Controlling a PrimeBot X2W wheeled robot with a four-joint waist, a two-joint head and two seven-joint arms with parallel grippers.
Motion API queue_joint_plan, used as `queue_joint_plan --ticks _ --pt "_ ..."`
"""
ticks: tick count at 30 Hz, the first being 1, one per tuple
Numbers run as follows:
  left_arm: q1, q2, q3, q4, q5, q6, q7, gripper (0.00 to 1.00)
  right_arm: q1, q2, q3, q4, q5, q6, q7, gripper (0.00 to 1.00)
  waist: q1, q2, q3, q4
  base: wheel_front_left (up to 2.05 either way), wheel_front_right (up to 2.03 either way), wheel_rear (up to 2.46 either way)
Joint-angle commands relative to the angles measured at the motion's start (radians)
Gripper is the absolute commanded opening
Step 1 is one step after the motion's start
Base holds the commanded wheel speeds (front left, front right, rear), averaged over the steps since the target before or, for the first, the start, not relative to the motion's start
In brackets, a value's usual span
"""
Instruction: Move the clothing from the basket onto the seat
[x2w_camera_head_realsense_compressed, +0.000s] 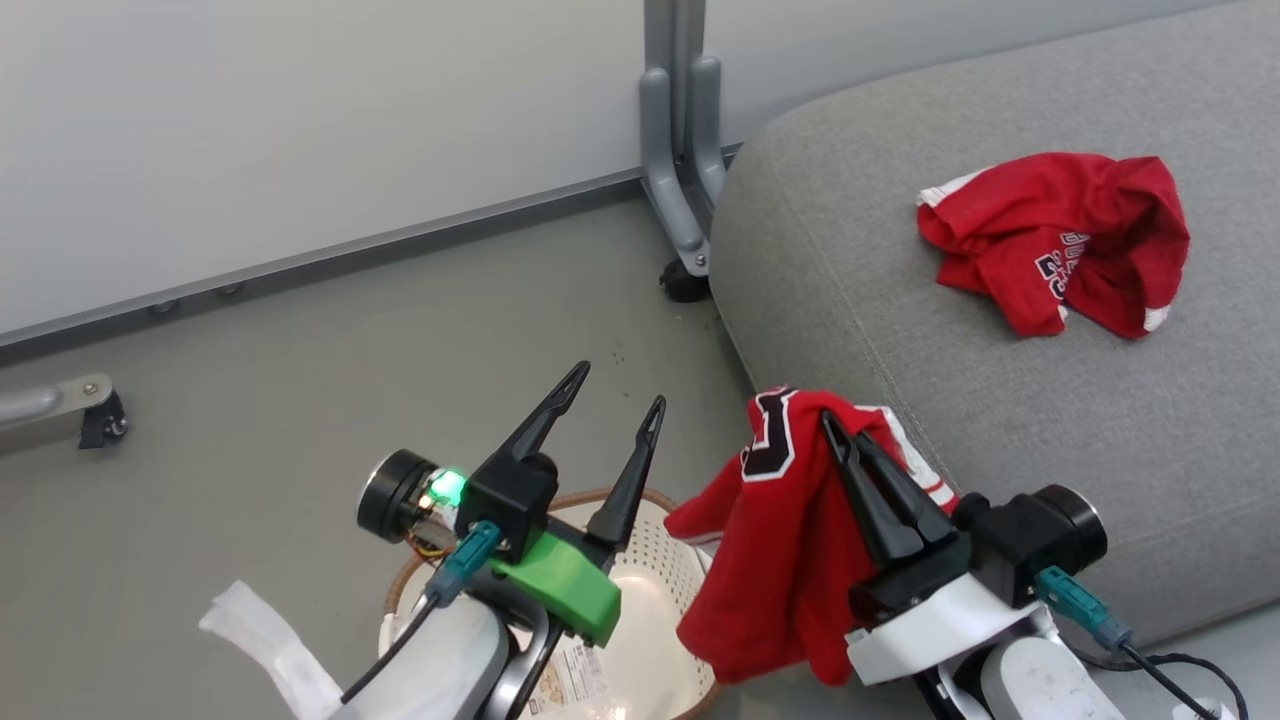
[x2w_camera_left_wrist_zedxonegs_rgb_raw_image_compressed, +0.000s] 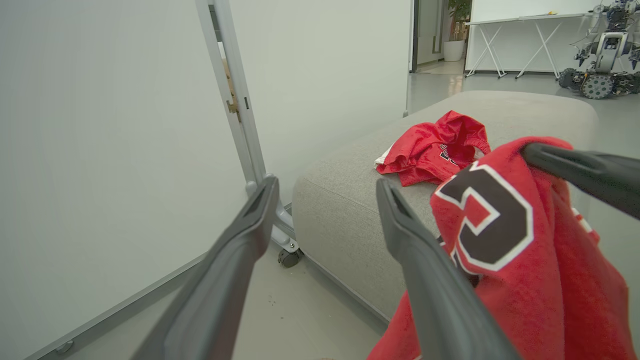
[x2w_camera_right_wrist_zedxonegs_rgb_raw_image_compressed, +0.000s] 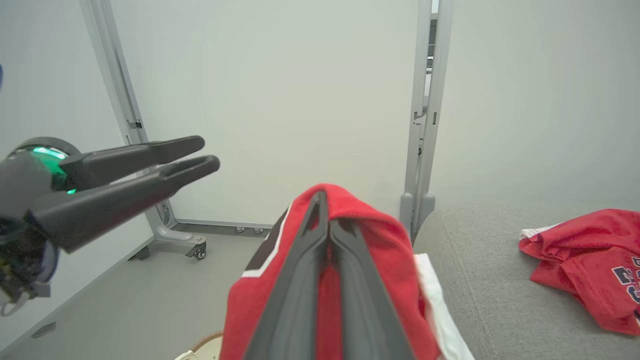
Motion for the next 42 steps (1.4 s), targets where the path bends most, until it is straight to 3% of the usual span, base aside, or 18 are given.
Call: queue_joint_plan --ticks 1,5,10,17,24,30,35,42 --pt "0.031 0.016 0.007 -0.009 -0.008 -0.001 -0.008 1.00 -0.014 0.006 -0.014 -0.019 -0.010 0.000 -0.003 0.00 -0.0001 0.0000 0.049 -0.072 0.00 0.00 0.00" --pt "0.078 0.053 0.028 -0.048 -0.025 -0.014 -0.025 1.00 -0.016 0.019 -0.051 -0.075 -0.023 0.000 -0.003 0.00 -0.0001 0.0000 0.084 -0.142 0.00 0.00 0.00" --pt "0.137 0.076 0.042 -0.112 -0.025 -0.065 -0.036 1.00 0.006 0.034 -0.088 -0.124 -0.034 0.000 -0.003 0.00 -0.0001 0.0000 0.115 -0.223 0.00 0.00 0.00" --pt "0.197 0.078 0.055 -0.138 0.060 -0.078 -0.034 1.00 0.051 0.039 -0.156 -0.177 -0.040 0.000 -0.003 0.00 -0.0001 0.0000 0.152 -0.308 0.00 0.00 0.00" --pt "0.149 0.076 0.027 -0.109 0.123 -0.131 -0.033 1.00 0.088 0.058 -0.231 -0.233 -0.051 0.000 -0.003 0.00 -0.0001 0.0000 0.207 -0.318 0.00 0.00 0.00" --pt "0.119 0.072 0.036 -0.088 0.136 -0.149 -0.034 1.00 0.059 0.069 -0.261 -0.216 -0.063 0.000 -0.003 0.00 -0.0001 0.0000 0.253 -0.320 0.00 0.00 0.00" --pt "0.112 0.089 0.046 -0.086 0.143 -0.148 -0.033 1.00 -0.049 0.074 -0.298 -0.186 -0.060 0.000 -0.003 0.00 -0.0001 0.0000 0.303 -0.319 0.00 0.00 0.00" --pt "0.058 0.117 0.038 -0.110 0.162 -0.161 -0.008 1.00 -0.312 0.066 -0.408 -0.123 -0.079 -0.001 -0.003 0.00 -0.0001 0.0000 0.424 -0.238 0.00 0.00 0.00"
